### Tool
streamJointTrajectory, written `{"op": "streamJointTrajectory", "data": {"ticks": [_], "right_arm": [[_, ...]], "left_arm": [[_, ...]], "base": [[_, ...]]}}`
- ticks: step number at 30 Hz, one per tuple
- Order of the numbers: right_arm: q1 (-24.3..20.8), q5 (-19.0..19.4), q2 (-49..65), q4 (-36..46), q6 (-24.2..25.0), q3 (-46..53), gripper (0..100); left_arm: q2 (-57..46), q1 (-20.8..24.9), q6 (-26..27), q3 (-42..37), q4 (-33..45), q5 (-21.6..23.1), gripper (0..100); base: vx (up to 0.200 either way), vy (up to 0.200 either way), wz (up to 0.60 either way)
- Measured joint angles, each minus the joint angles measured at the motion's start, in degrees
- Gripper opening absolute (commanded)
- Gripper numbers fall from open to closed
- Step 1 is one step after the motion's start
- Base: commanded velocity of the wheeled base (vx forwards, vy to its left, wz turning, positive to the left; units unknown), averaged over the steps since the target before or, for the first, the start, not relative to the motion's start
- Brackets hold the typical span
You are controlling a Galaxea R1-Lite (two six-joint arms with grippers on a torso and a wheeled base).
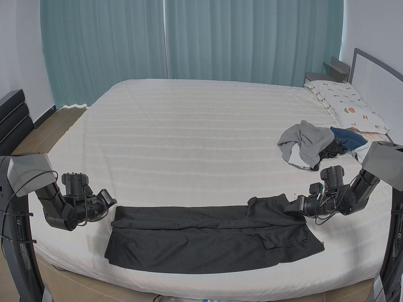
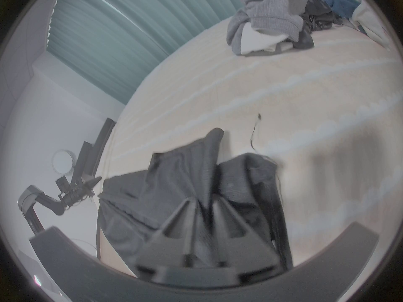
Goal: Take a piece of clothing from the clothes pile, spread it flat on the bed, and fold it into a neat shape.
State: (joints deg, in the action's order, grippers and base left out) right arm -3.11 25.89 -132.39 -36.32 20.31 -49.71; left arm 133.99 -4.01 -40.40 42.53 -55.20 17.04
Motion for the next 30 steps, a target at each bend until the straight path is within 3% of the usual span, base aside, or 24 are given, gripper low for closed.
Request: {"op": "streamJointTrajectory", "data": {"ticks": [9,30], "right_arm": [[2.8,0.4,4.3,12.0,-11.9,0.8,0],[3.5,1.2,6.6,11.7,-12.3,1.3,0]], "left_arm": [[0.1,0.0,0.0,0.0,-0.3,0.0,0],[0.2,0.0,0.1,-0.1,-0.4,-0.2,0]], "base": [[0.000,0.000,0.00],[0.000,0.000,0.00]]}}
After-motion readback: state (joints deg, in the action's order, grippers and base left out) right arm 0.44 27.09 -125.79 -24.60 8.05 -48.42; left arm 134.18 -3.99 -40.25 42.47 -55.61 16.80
